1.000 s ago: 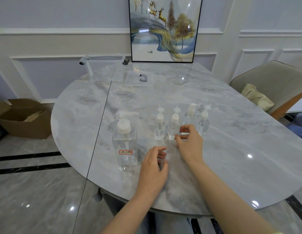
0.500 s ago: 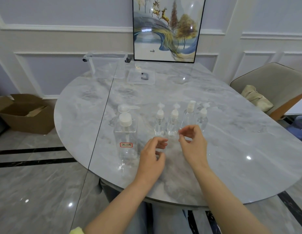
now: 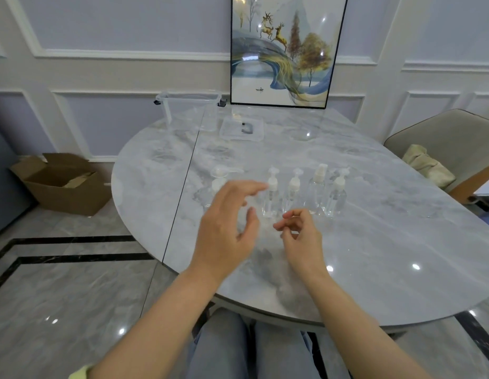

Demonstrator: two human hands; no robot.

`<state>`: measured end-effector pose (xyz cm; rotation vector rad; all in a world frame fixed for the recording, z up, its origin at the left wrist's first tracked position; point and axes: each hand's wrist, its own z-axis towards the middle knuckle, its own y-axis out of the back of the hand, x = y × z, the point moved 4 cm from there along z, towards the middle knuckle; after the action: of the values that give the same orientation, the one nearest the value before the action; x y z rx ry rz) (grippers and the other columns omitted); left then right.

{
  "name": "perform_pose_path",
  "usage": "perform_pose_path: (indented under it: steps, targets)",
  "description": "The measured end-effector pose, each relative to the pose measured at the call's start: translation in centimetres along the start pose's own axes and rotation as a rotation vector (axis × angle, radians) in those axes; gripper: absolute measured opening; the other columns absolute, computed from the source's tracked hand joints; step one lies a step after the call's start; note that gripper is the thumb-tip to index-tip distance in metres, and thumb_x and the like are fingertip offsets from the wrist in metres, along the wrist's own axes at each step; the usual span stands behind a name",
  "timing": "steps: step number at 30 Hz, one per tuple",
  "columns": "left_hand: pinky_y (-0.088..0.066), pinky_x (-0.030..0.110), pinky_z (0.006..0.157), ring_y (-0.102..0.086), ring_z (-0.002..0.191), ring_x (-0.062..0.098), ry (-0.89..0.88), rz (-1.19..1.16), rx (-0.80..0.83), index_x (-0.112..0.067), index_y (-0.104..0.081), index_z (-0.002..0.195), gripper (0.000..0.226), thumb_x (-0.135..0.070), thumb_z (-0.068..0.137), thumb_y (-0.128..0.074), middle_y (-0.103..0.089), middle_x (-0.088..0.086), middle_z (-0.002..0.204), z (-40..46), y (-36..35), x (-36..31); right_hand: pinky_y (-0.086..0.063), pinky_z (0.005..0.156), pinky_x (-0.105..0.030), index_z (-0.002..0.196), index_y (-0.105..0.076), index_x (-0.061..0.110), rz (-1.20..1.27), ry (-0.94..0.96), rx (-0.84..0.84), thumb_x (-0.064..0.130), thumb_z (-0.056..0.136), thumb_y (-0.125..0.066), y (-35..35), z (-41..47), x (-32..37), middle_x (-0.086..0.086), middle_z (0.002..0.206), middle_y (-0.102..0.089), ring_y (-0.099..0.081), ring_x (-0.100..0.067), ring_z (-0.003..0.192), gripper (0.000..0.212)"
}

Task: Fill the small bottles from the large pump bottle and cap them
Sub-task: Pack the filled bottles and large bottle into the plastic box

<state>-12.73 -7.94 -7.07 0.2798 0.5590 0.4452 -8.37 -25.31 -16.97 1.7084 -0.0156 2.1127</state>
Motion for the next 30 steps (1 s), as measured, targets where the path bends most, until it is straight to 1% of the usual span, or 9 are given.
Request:
perform_pose_path:
  steps: [3, 6, 9, 12, 14, 20, 24, 28, 30]
  targets:
    - [-0.049, 0.027, 0.094, -0.06, 0.108, 0.014, 0.13, 0.056, -0.238, -0.01, -0.062, 0.121, 0.04, 0.012, 0.087, -0.059, -0.062, -0.001, 0.116, 0.3, 2.7, 1.5, -0.057, 0.085, -0.04, 0.098, -0.054, 0.026, 0.024, 0.003, 0.057, -0.015, 0.09, -0.046, -1.3, -0.5, 0.6, 0.005, 0.084, -0.074, -0.069, -0.004, 0.084, 0.043]
    - [-0.046, 0.032, 0.106, -0.058, 0.117, 0.009, 0.445, 0.0, -0.356, -0.018, -0.057, 0.125, 0.045, 0.008, 0.089, -0.056, -0.061, -0.006, 0.127, -0.9, 4.2, 4.2, -0.057, 0.081, -0.034, 0.105, -0.057, 0.029, 0.039, 0.023, 0.15, -0.012, 0.091, -0.05, -2.7, -0.7, 1.6, 0.006, 0.093, -0.073, -0.07, -0.005, 0.083, 0.043]
    - [-0.045, 0.035, 0.109, -0.056, 0.123, 0.012, 0.735, -0.09, -0.209, -0.022, -0.047, 0.137, 0.051, 0.003, 0.093, -0.054, -0.054, -0.007, 0.14, -2.5, 4.0, 7.7, -0.054, 0.078, -0.021, 0.114, -0.056, 0.038, 0.063, 0.049, 0.266, -0.005, 0.092, -0.062, -4.0, -0.6, 2.8, 0.01, 0.112, -0.068, -0.07, -0.005, 0.093, 0.048]
    - [-0.047, 0.031, 0.1, -0.056, 0.121, 0.016, 0.898, -0.143, 0.023, -0.024, -0.037, 0.148, 0.06, -0.003, 0.096, -0.059, -0.048, -0.003, 0.149, -3.9, 2.8, 10.1, -0.056, 0.087, -0.021, 0.136, -0.051, 0.039, 0.054, 0.056, 0.387, 0.004, 0.09, -0.071, -5.5, -0.7, 3.6, 0.016, 0.13, -0.058, -0.064, -0.003, 0.11, 0.061]
    - [-0.047, 0.029, 0.095, -0.056, 0.122, 0.017, 0.924, -0.156, 0.122, -0.027, -0.035, 0.151, 0.064, -0.008, 0.096, -0.061, -0.046, -0.003, 0.151, -4.5, 1.9, 10.6, -0.056, 0.091, -0.021, 0.144, -0.046, 0.036, 0.039, 0.063, 0.427, 0.006, 0.088, -0.074, -6.2, -0.7, 3.9, 0.015, 0.134, -0.056, -0.063, -0.004, 0.113, 0.07]
    - [-0.046, 0.009, 0.07, -0.058, 0.112, 0.011, 0.907, -0.124, 0.178, -0.024, -0.038, 0.148, 0.058, -0.008, 0.096, -0.061, -0.052, -0.009, 0.138, -5.1, 0.5, 11.6, -0.055, 0.087, -0.016, 0.153, -0.036, 0.032, 0.0, 0.061, 0.438, 0.008, 0.088, -0.075, -7.0, -0.3, 3.5, 0.013, 0.137, -0.056, -0.062, -0.005, 0.115, 0.08]
    - [-0.05, 0.012, 0.081, -0.06, 0.117, 0.008, 0.859, -0.111, 0.204, -0.023, -0.044, 0.142, 0.057, 0.0, 0.093, -0.06, -0.058, -0.01, 0.132, -5.5, -0.2, 12.6, -0.056, 0.091, -0.021, 0.156, -0.033, 0.032, -0.048, 0.055, 0.447, 0.013, 0.091, -0.073, -7.3, 0.0, 2.4, 0.013, 0.138, -0.056, -0.062, -0.003, 0.113, 0.079]
    - [-0.056, 0.03, 0.092, -0.061, 0.115, 0.007, 0.817, -0.062, 0.193, -0.036, -0.045, 0.136, 0.062, 0.0, 0.088, -0.062, -0.06, -0.014, 0.129, -6.5, -0.6, 13.0, -0.053, 0.092, -0.02, 0.152, -0.041, 0.029, -0.089, 0.023, 0.466, 0.019, 0.091, -0.076, -7.8, 0.0, 0.7, 0.008, 0.135, -0.06, -0.063, -0.006, 0.11, 0.072]
    - [-0.054, 0.03, 0.092, -0.06, 0.114, 0.002, 0.782, -0.028, 0.191, -0.039, -0.044, 0.138, 0.067, -0.003, 0.085, -0.065, -0.059, -0.017, 0.128, -6.9, -0.7, 13.1, -0.049, 0.089, -0.014, 0.149, -0.045, 0.026, -0.127, 0.04, 0.463, 0.017, 0.089, -0.078, -7.9, -0.1, 0.2, 0.007, 0.132, -0.063, -0.063, -0.009, 0.109, 0.069]
